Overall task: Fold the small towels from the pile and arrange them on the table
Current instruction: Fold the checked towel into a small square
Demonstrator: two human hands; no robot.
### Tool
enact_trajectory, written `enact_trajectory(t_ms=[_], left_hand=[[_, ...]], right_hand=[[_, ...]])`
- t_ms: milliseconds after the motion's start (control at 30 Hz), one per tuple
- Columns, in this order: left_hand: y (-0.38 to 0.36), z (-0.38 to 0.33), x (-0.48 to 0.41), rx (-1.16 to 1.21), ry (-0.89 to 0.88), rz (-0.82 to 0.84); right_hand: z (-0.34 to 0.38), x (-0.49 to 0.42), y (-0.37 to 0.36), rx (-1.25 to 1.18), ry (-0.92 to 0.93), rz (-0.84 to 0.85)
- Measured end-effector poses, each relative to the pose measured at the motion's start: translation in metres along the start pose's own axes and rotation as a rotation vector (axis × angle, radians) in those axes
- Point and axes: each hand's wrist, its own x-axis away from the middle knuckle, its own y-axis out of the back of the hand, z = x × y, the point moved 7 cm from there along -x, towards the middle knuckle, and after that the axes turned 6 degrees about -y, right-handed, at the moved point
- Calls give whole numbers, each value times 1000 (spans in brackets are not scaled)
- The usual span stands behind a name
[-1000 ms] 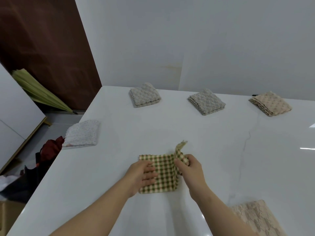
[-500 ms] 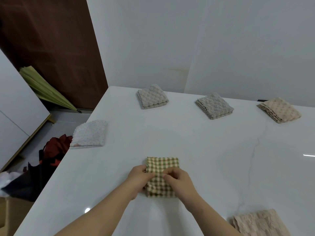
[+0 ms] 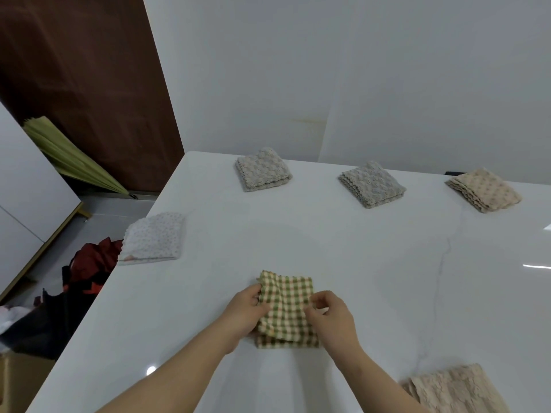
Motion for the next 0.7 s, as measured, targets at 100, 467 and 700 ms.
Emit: enact_trajectory(t_ms=[100, 467, 700], left_hand=[[-8, -7, 0, 112, -19, 28], [-6, -6, -3, -196, -33, -72], [-1, -1, -2, -474, -50, -100]], right_hand=[[-3, 0, 0, -18, -31, 21], [-17, -1, -4, -141, -170, 112], [-21, -3, -6, -122, -174, 141]])
